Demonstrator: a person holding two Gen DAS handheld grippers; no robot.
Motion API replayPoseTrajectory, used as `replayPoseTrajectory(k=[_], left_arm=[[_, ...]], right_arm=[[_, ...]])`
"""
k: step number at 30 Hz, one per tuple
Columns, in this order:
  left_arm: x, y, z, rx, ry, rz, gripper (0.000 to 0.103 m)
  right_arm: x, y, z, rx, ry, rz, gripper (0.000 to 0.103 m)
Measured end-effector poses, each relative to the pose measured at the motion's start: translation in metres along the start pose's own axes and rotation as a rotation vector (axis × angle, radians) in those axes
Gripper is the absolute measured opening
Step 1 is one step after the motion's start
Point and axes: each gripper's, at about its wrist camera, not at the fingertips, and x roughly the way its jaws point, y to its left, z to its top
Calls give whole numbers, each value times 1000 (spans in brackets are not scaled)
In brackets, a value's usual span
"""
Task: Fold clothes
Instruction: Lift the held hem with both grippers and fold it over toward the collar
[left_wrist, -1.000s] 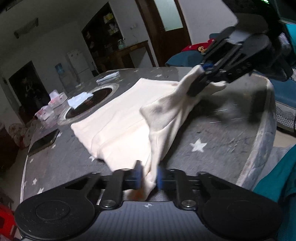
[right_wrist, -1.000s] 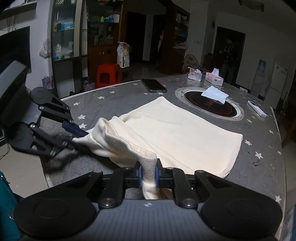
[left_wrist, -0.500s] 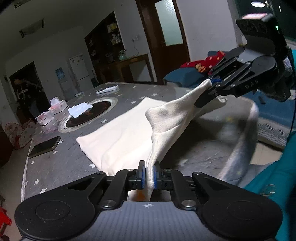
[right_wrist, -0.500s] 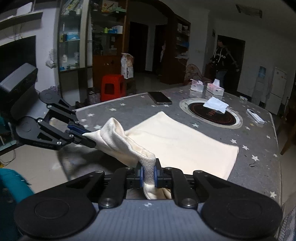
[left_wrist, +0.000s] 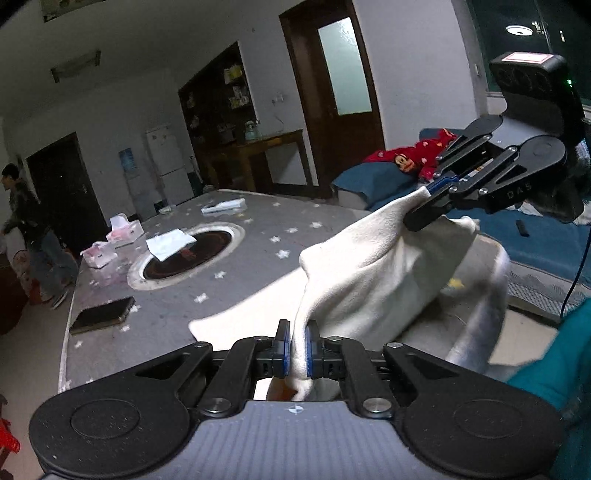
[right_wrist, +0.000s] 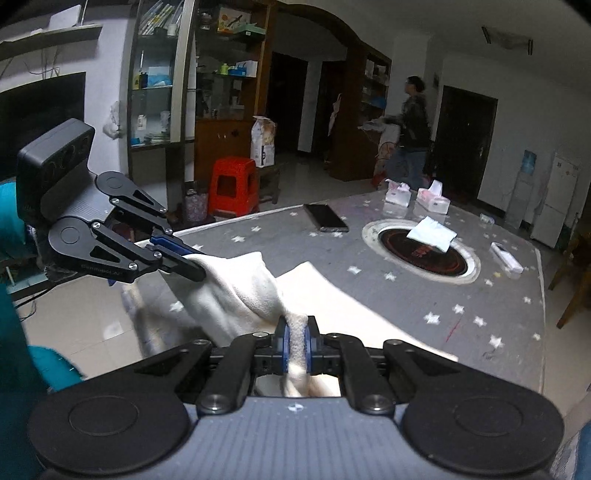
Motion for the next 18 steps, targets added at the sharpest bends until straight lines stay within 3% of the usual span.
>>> replayPoseTrajectory(k=[11, 18], left_arm=[[92, 57, 33, -8, 81, 52, 9], [161, 84, 25, -73, 157, 122, 9]], right_arm=[[79, -77, 32, -4, 58, -65, 7], [148, -114, 17, 73, 126, -119, 6]])
